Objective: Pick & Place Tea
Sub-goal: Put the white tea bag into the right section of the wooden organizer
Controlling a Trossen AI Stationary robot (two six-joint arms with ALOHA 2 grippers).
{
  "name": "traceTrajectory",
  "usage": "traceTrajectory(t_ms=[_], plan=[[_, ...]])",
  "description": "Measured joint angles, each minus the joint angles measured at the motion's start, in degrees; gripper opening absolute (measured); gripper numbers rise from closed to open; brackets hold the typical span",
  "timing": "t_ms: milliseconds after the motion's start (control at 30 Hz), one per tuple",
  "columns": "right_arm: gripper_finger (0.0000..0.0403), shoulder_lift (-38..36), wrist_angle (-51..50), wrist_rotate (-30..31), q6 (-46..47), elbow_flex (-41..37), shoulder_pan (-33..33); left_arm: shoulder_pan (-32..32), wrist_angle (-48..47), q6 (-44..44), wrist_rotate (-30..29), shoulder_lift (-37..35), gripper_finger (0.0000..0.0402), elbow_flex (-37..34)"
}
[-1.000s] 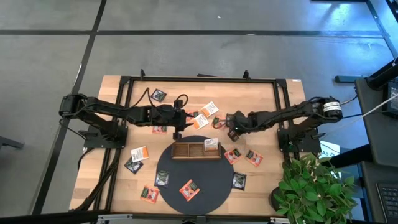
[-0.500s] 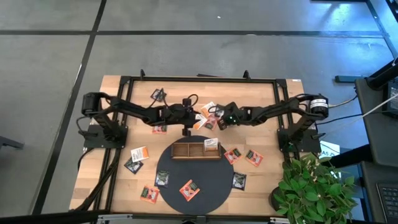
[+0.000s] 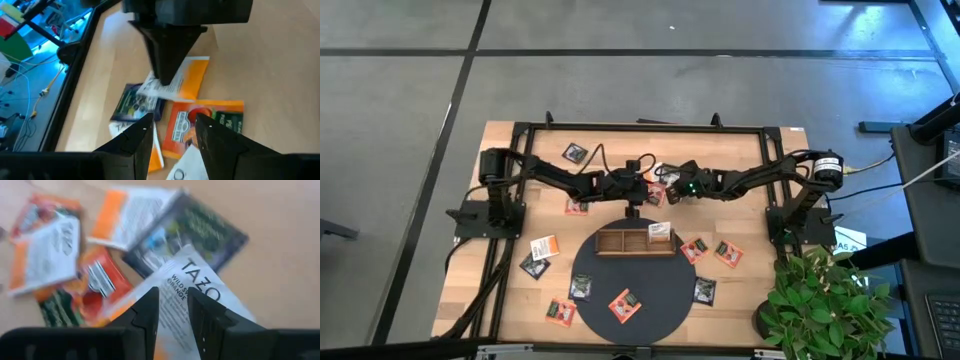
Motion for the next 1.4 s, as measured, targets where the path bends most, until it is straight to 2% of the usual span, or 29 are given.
traceTrajectory(t_ms=[300,500,633,800,967,1100,1300,1400], plan=[[0.0105,-4.9,-1.3,0.0,-7.5,1.7,-1.7,0.2,0.1,-2.0,-0.3,4.8,0.0143,5.2],[0.0105,-9.0,-5.4,-3.1,-18.8,2.3,-2.4,0.4,0.1,-3.9,-0.5,8.8,0.0143,8.8],[0.0105,-9.6,-6.4,-3.5,-17.1,2.3,-2.5,0.9,0.1,-6.6,-0.5,12.1,0.0143,11.5],[0.0105,-9.7,-10.5,-9.5,-13.6,2.4,-4.0,1.7,0.0,-6.7,-1.6,16.3,0.0143,14.6],[0.0111,-9.7,-15.0,-10.3,-12.4,2.3,-5.3,1.9,0.0,-6.9,-1.9,17.9,0.0143,15.4],[0.0146,-9.7,-15.6,-10.4,-11.8,2.0,-6.8,1.8,-2.2,-7.1,-1.8,17.8,0.0143,15.5],[0.024,-9.0,-17.7,-10.4,-6.7,1.9,-9.6,1.8,-2.5,-7.0,-1.8,17.8,0.0143,15.4],[0.0273,-8.0,-17.9,-12.2,-5.0,1.9,-10.4,1.8,-2.6,-7.0,-1.8,17.8,0.0143,15.4]])
